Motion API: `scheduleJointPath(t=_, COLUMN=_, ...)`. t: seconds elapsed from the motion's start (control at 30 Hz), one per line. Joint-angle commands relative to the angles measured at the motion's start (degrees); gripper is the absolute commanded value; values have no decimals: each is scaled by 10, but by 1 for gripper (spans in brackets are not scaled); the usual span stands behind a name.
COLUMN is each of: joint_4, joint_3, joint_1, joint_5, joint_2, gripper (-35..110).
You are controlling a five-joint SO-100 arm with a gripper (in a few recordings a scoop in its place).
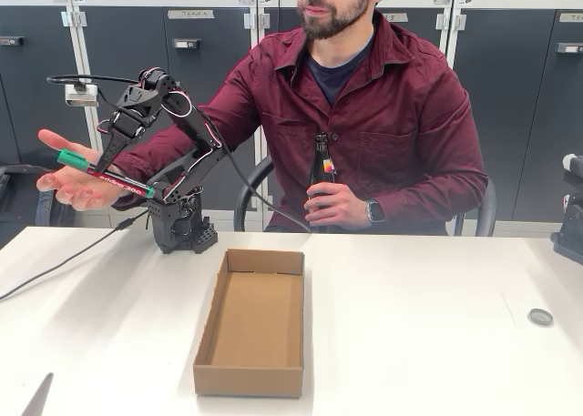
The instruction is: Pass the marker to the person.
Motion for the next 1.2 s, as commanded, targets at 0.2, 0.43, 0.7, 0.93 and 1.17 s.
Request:
scheduleJointPath(t=0.2, joint_4=-1, joint_3=-55, joint_1=37, joint_5=-25, joint_2=-1, gripper=-5)
scheduleJointPath(t=0.43, joint_4=0, joint_3=-66, joint_1=42, joint_5=-25, joint_2=17, gripper=-5)
scheduleJointPath(t=0.7, joint_4=0, joint_3=-75, joint_1=52, joint_5=-36, joint_2=41, gripper=-5)
scheduleJointPath(t=0.93, joint_4=0, joint_3=-100, joint_1=46, joint_5=-22, joint_2=-28, gripper=-5)
scheduleJointPath(t=1.17, joint_4=0, joint_3=-158, joint_1=35, joint_5=-8, joint_2=-106, gripper=-5)
